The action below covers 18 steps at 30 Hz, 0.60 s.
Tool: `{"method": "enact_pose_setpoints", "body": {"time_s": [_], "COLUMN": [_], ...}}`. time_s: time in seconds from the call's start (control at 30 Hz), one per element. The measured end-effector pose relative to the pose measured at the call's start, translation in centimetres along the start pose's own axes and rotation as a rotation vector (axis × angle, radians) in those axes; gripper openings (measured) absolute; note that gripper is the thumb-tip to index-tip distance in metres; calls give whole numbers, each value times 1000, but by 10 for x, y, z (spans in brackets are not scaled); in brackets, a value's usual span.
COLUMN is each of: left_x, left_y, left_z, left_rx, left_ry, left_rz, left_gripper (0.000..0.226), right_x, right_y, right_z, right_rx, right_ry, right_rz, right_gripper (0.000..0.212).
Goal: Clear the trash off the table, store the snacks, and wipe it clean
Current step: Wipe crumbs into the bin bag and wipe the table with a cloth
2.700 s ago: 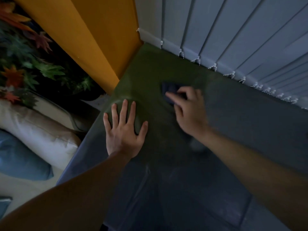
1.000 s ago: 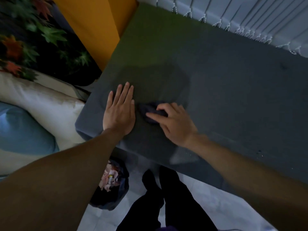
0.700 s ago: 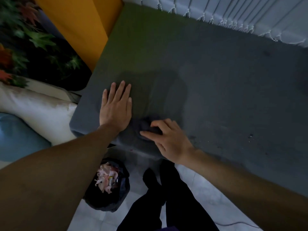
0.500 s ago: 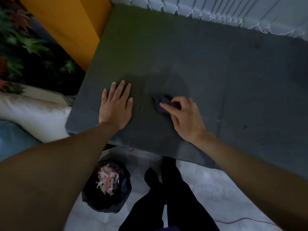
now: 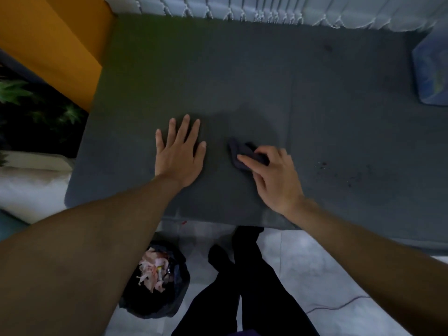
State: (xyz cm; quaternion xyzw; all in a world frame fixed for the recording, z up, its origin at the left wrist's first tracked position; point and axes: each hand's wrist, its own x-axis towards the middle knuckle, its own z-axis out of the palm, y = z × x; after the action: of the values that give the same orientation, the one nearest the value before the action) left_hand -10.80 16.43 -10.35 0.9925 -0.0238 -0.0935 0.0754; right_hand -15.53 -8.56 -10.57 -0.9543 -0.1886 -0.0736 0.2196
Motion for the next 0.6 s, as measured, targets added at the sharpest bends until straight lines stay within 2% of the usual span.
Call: {"method": "enact_pose_setpoints", "body": {"time_s": [0.03,0.17,0.23,0.33,0.4,0.53,0.6], "left_x": [0,4,10,29,42,66,78], "left_y": [4,15,19,25,27,26,26], "left_z": [2,2,0,-3,-5,-10,-13], "left_rx": [9,-5,4,-26,-41,-43,-30], "left_ry": [-2,17,31,34,47,63,75], "left_rz": [-18,-32,0,-33,-65,-76,-69], "left_gripper": [62,63,63,62,60,58,58], "right_x": [-10,-34,-18,13,18,8,29], "right_y": [-5,0,19,30,20,10,28], "right_z": [2,-10,-13,-11,-5,-2,-5], "right_rx": [26,58,26,6,18,28,6], "right_ry": [-13,-218,-196,-44,6,-138,-131], "right_rz": [-34,-397,-374,-65,15,-402,-382], "right_gripper": [45,44,42,43,44,44,43]}}
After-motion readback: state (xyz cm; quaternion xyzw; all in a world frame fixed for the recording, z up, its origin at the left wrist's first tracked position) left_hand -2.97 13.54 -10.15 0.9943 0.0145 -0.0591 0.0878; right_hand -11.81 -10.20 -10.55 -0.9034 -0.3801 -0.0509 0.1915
